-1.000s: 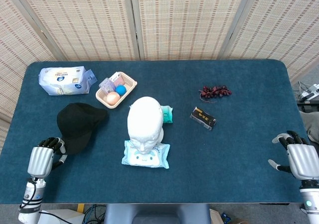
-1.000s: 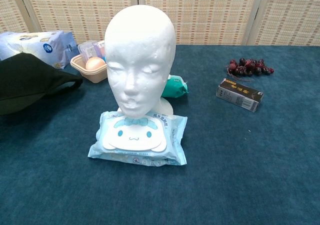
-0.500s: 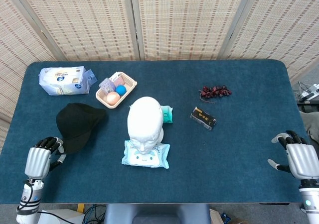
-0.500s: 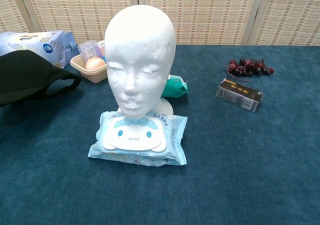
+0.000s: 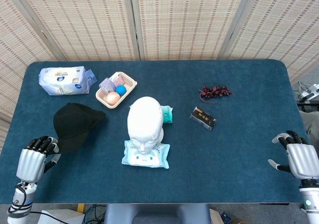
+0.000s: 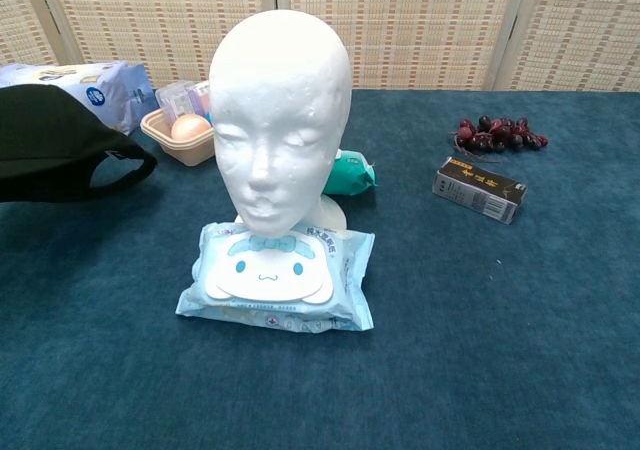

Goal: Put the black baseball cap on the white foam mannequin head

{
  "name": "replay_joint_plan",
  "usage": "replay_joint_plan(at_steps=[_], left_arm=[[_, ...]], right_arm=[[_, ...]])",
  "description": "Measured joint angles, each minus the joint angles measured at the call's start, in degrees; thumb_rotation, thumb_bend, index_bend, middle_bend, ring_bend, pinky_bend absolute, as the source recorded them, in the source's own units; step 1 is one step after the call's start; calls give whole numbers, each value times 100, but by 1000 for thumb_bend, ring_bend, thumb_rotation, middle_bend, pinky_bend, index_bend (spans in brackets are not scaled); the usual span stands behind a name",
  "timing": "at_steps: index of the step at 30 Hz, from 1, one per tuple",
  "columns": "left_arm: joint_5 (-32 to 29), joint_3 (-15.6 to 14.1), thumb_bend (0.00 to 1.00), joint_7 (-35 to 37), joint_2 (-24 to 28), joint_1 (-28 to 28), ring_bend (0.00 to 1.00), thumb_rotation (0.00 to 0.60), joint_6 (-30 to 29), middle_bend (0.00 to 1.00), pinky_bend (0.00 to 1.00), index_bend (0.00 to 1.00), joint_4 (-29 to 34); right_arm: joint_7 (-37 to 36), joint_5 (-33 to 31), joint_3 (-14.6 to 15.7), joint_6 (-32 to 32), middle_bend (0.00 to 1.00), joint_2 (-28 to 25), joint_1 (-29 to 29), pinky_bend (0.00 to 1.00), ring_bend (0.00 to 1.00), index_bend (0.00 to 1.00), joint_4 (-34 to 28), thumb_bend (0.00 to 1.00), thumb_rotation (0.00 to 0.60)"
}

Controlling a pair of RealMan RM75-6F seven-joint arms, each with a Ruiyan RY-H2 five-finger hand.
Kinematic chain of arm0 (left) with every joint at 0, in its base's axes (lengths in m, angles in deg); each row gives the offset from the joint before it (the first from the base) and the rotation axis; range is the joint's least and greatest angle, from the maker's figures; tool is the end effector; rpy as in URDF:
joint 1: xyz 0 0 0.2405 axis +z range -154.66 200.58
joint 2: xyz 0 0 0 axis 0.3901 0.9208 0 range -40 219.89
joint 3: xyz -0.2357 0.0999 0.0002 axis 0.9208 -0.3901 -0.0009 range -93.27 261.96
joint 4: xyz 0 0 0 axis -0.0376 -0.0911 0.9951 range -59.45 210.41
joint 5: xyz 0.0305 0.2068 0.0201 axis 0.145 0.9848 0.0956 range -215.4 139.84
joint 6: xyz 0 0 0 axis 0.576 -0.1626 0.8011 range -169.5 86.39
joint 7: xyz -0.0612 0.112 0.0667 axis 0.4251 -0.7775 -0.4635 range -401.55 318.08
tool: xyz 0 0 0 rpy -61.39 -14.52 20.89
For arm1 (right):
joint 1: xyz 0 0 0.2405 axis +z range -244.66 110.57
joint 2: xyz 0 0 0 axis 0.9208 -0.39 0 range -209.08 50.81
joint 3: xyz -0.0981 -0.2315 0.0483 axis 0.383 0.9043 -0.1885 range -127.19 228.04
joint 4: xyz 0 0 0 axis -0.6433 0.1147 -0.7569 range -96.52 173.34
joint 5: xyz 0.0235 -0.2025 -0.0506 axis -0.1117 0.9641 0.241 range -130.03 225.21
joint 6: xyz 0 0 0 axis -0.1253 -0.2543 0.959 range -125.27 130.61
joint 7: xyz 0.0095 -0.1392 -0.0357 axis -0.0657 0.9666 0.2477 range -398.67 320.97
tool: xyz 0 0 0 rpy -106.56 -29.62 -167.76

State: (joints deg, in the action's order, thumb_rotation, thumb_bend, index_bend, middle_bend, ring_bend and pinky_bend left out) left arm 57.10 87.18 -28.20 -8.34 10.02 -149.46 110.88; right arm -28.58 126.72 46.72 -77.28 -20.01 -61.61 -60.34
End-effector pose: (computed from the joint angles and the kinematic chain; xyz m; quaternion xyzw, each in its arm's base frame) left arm -0.3251 0.2200 0.0875 -0.6151 -0.1471 -0.5230 0.5714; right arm -0.3121 -0.1846 0.1722 0.6073 -0.3873 0.3051 0.6230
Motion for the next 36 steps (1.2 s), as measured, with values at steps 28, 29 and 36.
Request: replay_joint_plan(at_steps=[28, 29, 36], left_arm=[[371, 243, 599, -1043, 1182, -352, 375, 600, -736, 489, 480, 638, 1023], [367, 269, 599, -1051, 1206, -366, 375, 600, -747, 489, 480, 638, 1051], [321, 439, 599, -1124, 1404, -474, 375, 600, -776, 489, 480, 638, 1305]], right_arm=[[98, 25, 20, -9, 322, 36, -8, 282, 172, 394, -11, 47, 600], [102, 25, 21, -9, 322, 38, -7, 282, 172, 394, -10, 47, 600], [103, 18, 17, 7, 321, 43, 2, 282, 172, 394, -1, 47, 600]])
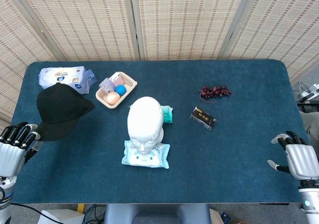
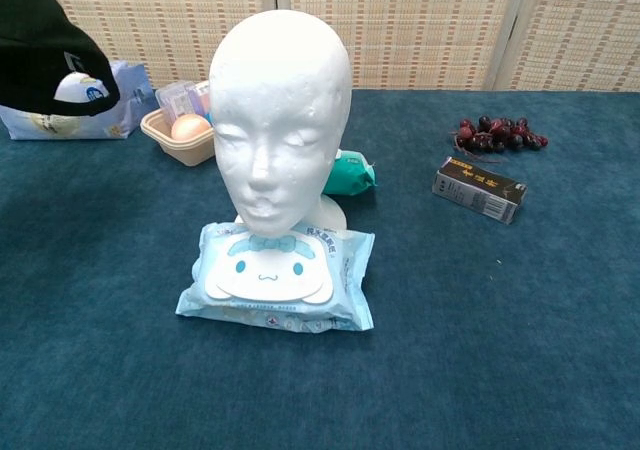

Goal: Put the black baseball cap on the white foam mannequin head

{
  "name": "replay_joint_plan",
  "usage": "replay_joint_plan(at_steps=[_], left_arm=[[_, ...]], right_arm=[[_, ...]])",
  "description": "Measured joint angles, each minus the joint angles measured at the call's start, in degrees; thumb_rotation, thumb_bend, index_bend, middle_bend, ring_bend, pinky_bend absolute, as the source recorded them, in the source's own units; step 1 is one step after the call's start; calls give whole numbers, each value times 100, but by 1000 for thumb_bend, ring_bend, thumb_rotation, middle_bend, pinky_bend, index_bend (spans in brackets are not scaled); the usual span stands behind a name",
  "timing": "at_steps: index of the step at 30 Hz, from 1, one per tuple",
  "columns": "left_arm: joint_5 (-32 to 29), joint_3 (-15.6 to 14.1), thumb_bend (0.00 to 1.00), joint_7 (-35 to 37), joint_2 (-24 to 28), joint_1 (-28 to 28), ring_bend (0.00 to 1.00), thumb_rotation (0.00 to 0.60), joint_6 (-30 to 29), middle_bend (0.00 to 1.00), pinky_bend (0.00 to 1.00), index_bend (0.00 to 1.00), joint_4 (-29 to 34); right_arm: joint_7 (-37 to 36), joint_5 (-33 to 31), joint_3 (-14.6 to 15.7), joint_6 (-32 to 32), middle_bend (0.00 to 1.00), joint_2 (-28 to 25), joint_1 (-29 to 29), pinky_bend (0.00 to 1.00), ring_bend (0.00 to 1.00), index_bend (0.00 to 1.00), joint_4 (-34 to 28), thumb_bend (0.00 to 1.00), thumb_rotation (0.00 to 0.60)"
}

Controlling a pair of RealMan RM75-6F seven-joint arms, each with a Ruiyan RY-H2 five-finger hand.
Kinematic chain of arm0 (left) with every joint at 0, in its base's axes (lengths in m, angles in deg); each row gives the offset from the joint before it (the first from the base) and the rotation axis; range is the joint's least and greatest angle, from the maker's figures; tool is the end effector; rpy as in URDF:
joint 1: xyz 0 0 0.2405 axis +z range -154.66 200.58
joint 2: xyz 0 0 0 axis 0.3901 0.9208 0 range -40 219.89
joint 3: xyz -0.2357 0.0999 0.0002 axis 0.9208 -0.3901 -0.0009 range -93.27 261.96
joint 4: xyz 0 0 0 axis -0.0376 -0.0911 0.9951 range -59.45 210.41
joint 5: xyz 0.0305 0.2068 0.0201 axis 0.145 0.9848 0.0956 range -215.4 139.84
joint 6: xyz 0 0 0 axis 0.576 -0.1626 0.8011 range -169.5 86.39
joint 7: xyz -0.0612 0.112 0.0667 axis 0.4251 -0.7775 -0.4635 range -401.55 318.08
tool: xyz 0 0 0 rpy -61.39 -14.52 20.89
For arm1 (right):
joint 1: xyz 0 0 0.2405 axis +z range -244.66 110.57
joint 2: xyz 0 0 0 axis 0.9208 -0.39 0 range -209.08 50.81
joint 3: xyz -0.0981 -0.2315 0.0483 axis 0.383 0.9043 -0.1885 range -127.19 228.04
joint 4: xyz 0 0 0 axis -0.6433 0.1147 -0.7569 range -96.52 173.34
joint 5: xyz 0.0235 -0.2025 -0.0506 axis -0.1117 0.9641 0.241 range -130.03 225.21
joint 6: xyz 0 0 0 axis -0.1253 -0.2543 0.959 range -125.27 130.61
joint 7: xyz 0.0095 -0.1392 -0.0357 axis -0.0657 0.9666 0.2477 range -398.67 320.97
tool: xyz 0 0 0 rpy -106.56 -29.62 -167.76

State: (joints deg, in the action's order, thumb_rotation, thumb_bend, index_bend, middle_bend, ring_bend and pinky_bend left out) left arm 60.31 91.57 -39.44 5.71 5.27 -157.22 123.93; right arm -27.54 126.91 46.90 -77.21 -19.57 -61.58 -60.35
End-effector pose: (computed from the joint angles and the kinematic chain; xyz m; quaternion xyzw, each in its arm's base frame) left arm -0.2892 0.2422 0.1697 -0.5871 0.0124 -0.5456 0.5979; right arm -0.3114 -0.1841 0.1690 0.6118 -0.3845 0.3011 0.6223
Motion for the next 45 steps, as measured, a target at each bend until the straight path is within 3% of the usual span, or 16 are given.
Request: replay_joint_plan(at_steps=[20, 45], left_arm=[[332, 241, 599, -605, 401, -366, 375, 600, -97, 494, 480, 643, 958], [916, 498, 599, -1411, 404, -1005, 378, 600, 314, 500, 480, 648, 2325]], right_arm=[[-7, -8, -2, 17, 322, -3, 10, 282, 172, 394, 8, 47, 600], [-95, -51, -28, 30, 322, -45, 15, 282, 172, 394, 4, 47, 600]])
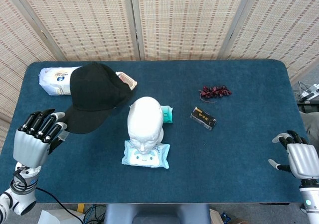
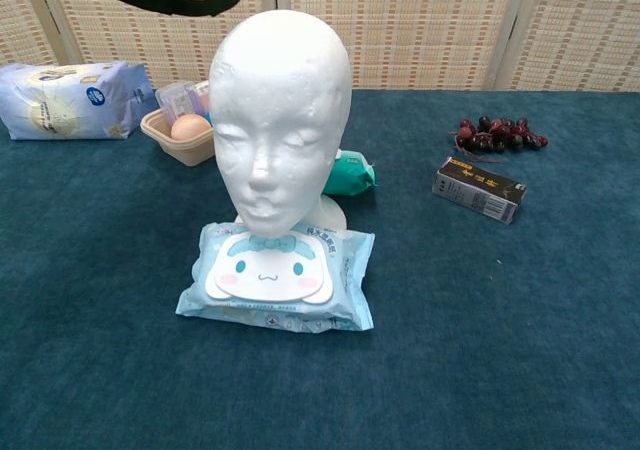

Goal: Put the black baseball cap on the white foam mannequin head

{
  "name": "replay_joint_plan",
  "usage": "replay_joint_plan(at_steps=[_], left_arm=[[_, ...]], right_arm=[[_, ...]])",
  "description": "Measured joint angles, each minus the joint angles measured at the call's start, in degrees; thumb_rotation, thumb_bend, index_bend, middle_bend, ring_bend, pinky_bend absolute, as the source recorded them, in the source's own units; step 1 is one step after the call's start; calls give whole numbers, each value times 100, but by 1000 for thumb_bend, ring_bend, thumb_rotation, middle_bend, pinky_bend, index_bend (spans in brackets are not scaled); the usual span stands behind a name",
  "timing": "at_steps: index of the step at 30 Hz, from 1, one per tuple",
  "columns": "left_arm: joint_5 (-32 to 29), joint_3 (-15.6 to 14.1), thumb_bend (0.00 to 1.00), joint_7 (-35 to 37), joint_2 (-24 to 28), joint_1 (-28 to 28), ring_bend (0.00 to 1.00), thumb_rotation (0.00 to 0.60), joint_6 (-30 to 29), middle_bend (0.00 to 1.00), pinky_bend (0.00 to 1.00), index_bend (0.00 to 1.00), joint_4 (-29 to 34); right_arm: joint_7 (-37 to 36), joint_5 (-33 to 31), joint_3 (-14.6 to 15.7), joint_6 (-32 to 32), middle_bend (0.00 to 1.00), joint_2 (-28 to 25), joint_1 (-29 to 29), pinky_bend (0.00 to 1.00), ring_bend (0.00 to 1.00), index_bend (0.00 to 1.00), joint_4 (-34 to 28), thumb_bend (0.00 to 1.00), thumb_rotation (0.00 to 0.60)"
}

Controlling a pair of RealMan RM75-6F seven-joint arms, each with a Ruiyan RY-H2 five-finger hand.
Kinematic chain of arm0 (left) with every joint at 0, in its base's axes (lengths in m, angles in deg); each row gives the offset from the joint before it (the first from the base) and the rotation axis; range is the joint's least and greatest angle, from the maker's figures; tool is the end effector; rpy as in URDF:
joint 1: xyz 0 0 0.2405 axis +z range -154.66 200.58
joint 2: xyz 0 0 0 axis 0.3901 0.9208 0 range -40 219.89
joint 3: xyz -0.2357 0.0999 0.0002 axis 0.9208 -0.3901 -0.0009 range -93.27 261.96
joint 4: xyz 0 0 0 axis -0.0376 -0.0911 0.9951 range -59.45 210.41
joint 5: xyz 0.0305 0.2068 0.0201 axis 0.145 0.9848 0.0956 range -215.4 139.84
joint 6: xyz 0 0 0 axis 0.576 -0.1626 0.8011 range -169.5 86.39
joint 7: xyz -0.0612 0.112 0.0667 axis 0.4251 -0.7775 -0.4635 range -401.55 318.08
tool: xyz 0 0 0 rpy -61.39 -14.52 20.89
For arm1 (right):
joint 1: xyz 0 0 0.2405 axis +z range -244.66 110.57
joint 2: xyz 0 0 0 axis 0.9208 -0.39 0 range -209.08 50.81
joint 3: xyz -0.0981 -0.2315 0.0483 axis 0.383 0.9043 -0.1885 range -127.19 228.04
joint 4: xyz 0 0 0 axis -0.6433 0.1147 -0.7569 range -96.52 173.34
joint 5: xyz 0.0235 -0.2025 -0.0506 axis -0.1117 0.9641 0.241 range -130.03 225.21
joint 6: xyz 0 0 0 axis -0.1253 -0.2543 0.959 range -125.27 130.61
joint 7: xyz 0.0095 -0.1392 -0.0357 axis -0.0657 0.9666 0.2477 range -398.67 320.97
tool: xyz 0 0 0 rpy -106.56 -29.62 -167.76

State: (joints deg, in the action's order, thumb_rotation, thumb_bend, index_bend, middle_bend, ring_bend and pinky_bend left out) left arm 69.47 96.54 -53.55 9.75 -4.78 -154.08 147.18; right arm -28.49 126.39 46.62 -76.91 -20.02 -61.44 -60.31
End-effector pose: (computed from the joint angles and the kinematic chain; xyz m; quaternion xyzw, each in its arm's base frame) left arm -0.1790 0.2724 0.1589 -0.5508 0.0585 -0.6476 0.5233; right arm -0.3126 -0.1858 0.1720 0.6075 -0.3886 0.3032 0.6230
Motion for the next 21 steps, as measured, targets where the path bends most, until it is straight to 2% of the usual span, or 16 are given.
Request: replay_joint_plan(at_steps=[21], left_arm=[[535, 54, 599, -576, -514, -439, 390, 600, 480, 509, 482, 655, 596]], right_arm=[[-90, -58, -44, -21, 322, -39, -9, 282, 172, 394, 13, 47, 600]])
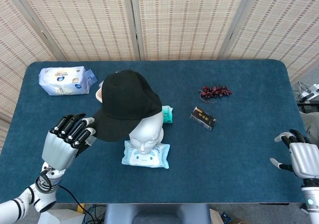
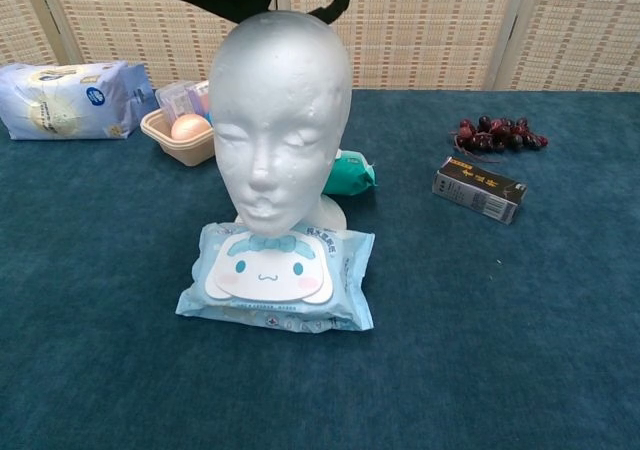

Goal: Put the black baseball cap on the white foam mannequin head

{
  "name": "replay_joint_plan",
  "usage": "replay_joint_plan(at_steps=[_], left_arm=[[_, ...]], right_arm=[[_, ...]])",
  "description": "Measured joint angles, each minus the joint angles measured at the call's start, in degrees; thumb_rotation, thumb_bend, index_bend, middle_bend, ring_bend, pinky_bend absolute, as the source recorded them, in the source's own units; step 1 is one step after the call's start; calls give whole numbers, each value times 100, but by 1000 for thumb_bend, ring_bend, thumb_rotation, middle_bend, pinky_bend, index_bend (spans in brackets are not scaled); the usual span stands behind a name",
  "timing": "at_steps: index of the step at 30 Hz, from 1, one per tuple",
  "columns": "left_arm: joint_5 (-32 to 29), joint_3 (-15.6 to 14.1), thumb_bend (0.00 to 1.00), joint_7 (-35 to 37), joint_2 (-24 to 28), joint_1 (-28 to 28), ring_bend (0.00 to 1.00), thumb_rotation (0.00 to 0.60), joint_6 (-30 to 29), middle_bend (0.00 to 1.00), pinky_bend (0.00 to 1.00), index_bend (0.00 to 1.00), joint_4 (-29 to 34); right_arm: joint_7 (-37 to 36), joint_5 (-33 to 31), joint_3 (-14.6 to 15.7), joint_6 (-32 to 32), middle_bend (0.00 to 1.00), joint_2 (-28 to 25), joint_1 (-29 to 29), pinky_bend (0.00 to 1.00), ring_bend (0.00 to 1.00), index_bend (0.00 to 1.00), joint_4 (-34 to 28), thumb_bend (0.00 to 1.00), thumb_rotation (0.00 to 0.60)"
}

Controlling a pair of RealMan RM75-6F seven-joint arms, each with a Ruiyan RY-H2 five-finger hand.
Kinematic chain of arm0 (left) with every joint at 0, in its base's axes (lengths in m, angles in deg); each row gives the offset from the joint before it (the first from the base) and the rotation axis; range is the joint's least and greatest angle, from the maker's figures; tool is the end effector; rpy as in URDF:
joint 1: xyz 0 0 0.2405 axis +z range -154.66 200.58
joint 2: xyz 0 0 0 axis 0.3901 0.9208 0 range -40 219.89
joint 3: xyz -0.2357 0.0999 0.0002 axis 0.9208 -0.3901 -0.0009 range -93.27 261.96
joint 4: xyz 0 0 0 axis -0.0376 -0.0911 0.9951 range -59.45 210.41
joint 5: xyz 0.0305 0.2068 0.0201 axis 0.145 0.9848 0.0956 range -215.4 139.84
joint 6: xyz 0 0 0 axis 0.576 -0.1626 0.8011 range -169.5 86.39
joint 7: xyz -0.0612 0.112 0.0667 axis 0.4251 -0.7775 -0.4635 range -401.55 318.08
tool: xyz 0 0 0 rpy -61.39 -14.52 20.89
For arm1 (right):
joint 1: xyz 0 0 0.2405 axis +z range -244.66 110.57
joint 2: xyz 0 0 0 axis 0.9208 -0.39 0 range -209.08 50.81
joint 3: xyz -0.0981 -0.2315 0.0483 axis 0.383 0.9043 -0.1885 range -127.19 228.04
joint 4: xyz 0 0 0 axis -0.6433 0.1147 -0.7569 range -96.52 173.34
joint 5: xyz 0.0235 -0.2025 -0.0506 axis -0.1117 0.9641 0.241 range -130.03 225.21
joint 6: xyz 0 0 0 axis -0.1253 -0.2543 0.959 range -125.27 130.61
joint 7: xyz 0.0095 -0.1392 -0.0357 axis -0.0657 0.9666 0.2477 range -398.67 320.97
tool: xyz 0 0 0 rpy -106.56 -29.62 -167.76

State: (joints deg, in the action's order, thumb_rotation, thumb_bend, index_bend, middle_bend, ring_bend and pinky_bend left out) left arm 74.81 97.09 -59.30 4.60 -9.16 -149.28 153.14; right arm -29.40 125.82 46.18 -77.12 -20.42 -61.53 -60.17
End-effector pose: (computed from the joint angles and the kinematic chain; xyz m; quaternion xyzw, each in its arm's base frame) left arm -0.1263 0.2703 0.1191 -0.5576 0.0541 -0.6856 0.4648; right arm -0.3142 -0.1870 0.1766 0.5999 -0.3903 0.3068 0.6274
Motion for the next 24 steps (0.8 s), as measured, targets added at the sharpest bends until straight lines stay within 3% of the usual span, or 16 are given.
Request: replay_joint_plan(at_steps=[24], left_arm=[[434, -345, 599, -287, -515, -5, 394, 600, 208, 514, 482, 658, -173]], right_arm=[[6, -90, -36, -48, 322, -27, -33, 282, 172, 394, -6, 47, 600]])
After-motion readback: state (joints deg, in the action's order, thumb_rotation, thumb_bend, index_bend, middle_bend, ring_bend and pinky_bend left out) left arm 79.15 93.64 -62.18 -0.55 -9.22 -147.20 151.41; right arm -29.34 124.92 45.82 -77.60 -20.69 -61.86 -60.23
